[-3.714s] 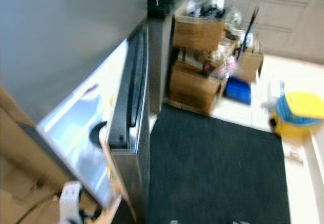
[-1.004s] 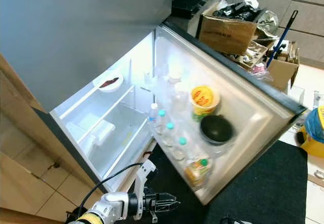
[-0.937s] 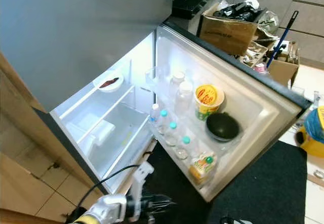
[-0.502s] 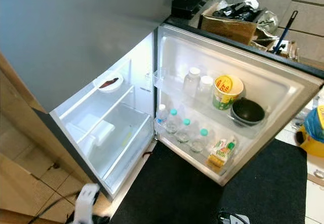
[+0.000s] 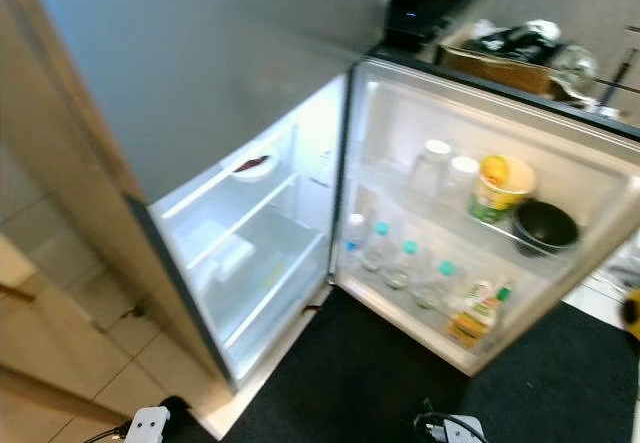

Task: Restocking fridge

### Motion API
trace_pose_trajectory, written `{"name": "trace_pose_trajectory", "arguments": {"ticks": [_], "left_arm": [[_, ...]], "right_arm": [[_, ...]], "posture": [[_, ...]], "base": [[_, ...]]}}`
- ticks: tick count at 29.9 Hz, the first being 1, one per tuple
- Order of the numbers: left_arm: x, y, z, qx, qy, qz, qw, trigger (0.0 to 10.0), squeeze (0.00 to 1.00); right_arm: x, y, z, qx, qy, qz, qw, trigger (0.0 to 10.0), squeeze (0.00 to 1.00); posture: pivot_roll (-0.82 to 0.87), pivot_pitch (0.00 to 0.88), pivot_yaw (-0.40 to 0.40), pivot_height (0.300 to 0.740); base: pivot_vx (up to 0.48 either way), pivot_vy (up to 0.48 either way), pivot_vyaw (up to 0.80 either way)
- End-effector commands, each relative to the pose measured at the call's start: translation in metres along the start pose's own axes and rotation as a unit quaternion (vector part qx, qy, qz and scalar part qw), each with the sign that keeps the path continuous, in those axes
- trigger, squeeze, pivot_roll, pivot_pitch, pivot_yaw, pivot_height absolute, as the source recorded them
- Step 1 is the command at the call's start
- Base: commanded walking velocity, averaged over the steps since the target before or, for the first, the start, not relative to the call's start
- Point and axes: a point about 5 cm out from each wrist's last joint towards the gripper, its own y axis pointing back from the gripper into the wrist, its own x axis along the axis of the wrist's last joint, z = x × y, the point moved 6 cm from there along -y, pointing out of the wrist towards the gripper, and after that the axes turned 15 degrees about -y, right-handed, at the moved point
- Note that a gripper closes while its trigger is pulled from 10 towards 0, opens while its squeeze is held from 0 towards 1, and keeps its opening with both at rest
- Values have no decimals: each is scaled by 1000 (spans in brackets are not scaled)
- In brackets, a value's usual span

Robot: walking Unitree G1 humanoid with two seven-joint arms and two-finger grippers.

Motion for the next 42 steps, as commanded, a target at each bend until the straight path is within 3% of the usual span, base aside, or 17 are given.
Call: {"name": "trace_pose_trajectory", "arguments": {"ticks": [1,8,24,42], "left_arm": [[-4,1,-2,5,-7,-8,1000,10000,0],[9,-1,-4,5,-22,4,1000,10000,0],[-1,0,-3,5,-9,-8,1000,10000,0],[-1,0,-1,-3,-8,-8,1000,10000,0]], "right_arm": [[0,0,-2,6,2,3,1000,10000,0],[4,0,-7,17,-9,12,1000,10000,0],[2,-1,-9,18,-2,11,1000,10000,0],[4,-1,-10,17,-6,17,1000,10000,0]], "posture": [[-51,45,-4,740],[-51,45,-4,740],[-50,46,0,740],[-51,49,1,740]], "base": [[0,0,775],[0,0,774],[0,0,710],[0,-304,0]]}}
